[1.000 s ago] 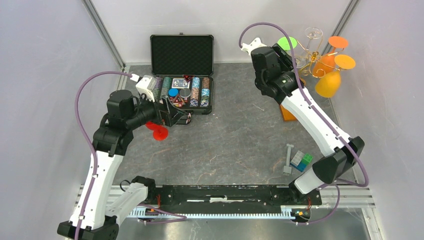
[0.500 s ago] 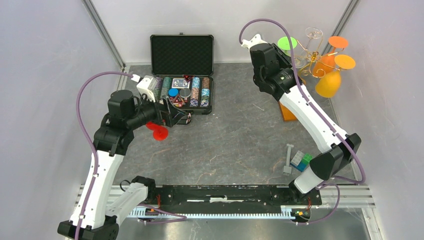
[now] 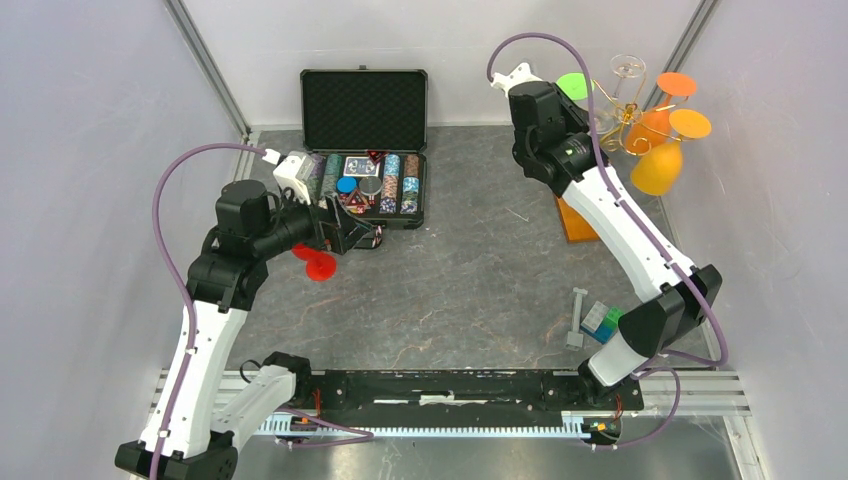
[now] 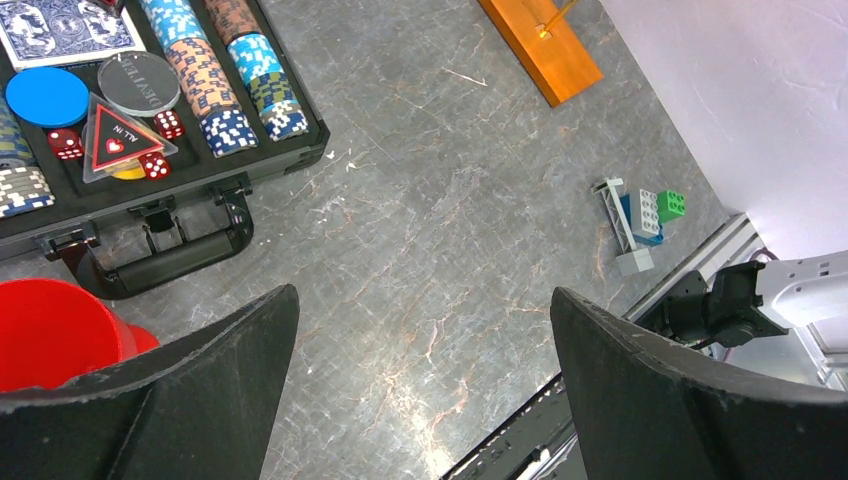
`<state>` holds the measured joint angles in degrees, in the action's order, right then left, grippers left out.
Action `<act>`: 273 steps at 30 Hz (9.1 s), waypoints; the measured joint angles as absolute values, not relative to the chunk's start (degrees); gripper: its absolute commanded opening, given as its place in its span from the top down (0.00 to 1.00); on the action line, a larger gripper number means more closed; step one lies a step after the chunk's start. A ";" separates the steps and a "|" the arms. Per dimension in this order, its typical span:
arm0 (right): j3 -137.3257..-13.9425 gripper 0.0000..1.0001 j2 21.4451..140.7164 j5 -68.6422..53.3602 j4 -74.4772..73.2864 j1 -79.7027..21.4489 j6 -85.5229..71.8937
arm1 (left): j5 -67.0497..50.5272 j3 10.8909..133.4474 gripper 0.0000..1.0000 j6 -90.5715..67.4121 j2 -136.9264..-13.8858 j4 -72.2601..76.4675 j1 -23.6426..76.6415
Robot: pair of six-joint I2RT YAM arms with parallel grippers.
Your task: Take the wine glass off the wine glass rack
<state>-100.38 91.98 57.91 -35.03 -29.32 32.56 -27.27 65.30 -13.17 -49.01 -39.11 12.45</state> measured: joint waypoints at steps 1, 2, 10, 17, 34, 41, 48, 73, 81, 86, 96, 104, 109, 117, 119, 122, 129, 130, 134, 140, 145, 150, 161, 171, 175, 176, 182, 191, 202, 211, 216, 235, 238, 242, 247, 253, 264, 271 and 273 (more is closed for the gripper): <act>-100.33 0.68 92.01 57.76 -34.70 -29.21 32.75 | -27.22 65.30 0.00 -13.17 -49.01 -39.16 12.45; -100.14 0.68 92.01 57.63 -34.13 -29.06 32.88 | -27.16 65.30 0.00 -13.17 -49.01 -39.20 12.45; -99.50 0.59 91.98 55.90 -33.01 -28.69 32.86 | -27.09 65.34 0.00 -13.17 -49.06 -39.42 12.45; -98.32 0.61 91.83 55.05 -31.75 -28.34 33.17 | -27.09 65.41 0.00 -13.17 -49.25 -39.99 12.45; -93.82 0.61 90.17 57.21 -29.17 -28.32 37.36 | -27.05 65.41 0.00 -13.17 -49.25 -40.18 12.45; -93.82 0.62 88.14 55.72 -29.21 -28.36 37.10 | -27.05 65.41 0.00 -13.17 -49.34 -40.18 12.45; -93.82 0.68 87.96 55.72 -29.15 -28.34 37.41 | -27.05 65.41 0.00 -13.19 -49.34 -40.18 12.45; -87.35 0.83 87.79 55.24 -22.41 -28.34 46.98 | -27.05 65.23 0.00 -13.17 -48.95 -40.18 12.45; -88.03 1.00 86.28 52.40 -25.43 -28.32 46.59 | -27.00 65.23 0.00 -13.17 -48.84 -40.18 12.45; -88.90 1.00 85.43 52.05 -25.52 -28.32 45.89 | -26.96 65.23 0.00 -13.17 -48.80 -40.23 12.45; -87.05 1.00 85.41 53.67 -22.33 -28.27 49.06 | -26.96 65.23 0.00 -13.17 -48.82 -40.29 12.45; -86.04 1.00 84.66 56.18 -17.63 -28.45 52.90 | -26.96 65.23 0.00 -13.19 -48.86 -40.27 12.45; -84.77 1.00 82.76 55.96 -16.86 -29.87 55.35 | -26.98 65.23 0.00 -13.17 -48.86 -40.23 12.45; -84.47 1.00 82.21 54.35 -18.76 -30.94 55.59 | -26.98 65.12 0.00 -13.17 -48.86 -40.18 12.45; -84.38 1.00 82.24 54.13 -18.85 -31.05 55.64 | -26.98 65.04 0.00 -13.19 -48.86 -40.21 12.45; -84.29 1.00 82.41 54.11 -17.96 -31.14 56.29 | -26.98 64.90 0.00 -13.19 -48.86 -40.21 12.45; -83.96 1.00 84.77 54.98 -11.70 -31.48 60.49 | -26.98 64.73 0.00 -13.19 -48.86 -40.18 12.45; -83.70 1.00 85.10 55.35 -10.11 -31.46 61.34 | -26.98 64.69 0.00 -13.19 -48.86 -40.16 12.45; -83.22 1.00 86.67 56.18 -4.19 -30.85 64.03 | -27.03 64.42 0.00 -13.19 -48.86 -40.18 12.45; -83.22 1.00 87.94 56.69 -0.60 -28.69 65.45 | -27.07 64.29 0.00 -13.19 -48.84 -40.18 12.45; -83.22 1.00 87.94 56.86 0.10 -26.81 65.71 | -27.11 64.20 0.00 -13.19 -48.69 -40.14 12.45; -82.70 1.00 87.53 56.84 -0.25 -25.04 65.58 | -27.16 63.92 0.00 -13.23 -48.64 -40.10 12.45; -77.49 1.00 79.42 55.16 -6.83 -24.32 60.58 | -27.38 63.35 0.00 -14.74 -48.03 -38.61 12.45; -76.97 1.00 72.99 50.11 -13.65 -26.57 55.37 | -27.44 63.35 0.00 -16.08 -47.46 -36.10 12.45; -75.42 1.00 70.81 50.00 -15.70 -29.76 54.81 | -27.57 63.26 0.00 -16.47 -47.48 -35.27 12.45; -74.85 1.00 70.37 50.06 -16.36 -30.74 54.68 | -27.68 63.11 0.00 -16.64 -47.48 -34.76 12.45; -71.75 1.00 68.36 51.11 -19.00 -37.39 53.95 | -29.34 61.65 0.00 -17.63 -47.53 -32.45 12.45; -69.91 1.00 64.07 49.34 -21.98 -50.68 50.50 | -35.40 58.67 0.00 -20.78 -47.64 -25.32 12.45; -69.41 1.00 62.89 38.92 -19.75 -65.28 45.21 | -43.83 51.11 0.01 -30.13 -50.28 -8.82 13.19; -67.40 1.00 63.72 28.60 -12.99 -71.90 41.76 | -47.53 48.90 0.02 -34.35 -53.01 -1.23 17.52; -67.40 1.00 65.91 24.23 -10.31 -73.01 40.51 | -49.41 47.55 0.09 -34.46 -53.10 -0.51 19.99; -67.24 1.00 67.33 19.44 -6.24 -73.41 38.15 | -54.54 47.44 0.67 -32.27 -52.45 -3.86 20.45; -67.00 1.00 67.33 19.46 -5.80 -73.41 37.93 | -56.12 47.44 0.85 -32.32 -52.23 -2.90 20.51; -66.94 1.00 67.51 19.70 -4.40 -73.36 37.43 | -57.41 47.31 0.98 -32.27 -51.77 -1.10 20.62; -66.94 0.71 67.51 19.99 -2.61 -73.38 37.26 | -57.41 47.07 0.98 -32.53 -51.05 0.99 20.60; -66.85 0.16 67.99 21.80 0.84 -73.41 35.44 | -52.73 47.07 0.98 -34.72 -50.70 1.39 20.71; -57.98 0.15 61.28 21.54 4.19 -73.52 32.49 | -23.11 53.01 0.98 -38.04 -47.62 -5.91 20.71; -47.62 0.14 56.23 17.56 16.78 -74.28 28.38 | -7.86 53.52 0.98 -48.97 -42.39 -3.95 20.71; -45.36 0.14 56.73 17.32 21.69 -74.78 27.20 | -5.41 52.12 0.98 -53.56 -40.99 -1.65 20.71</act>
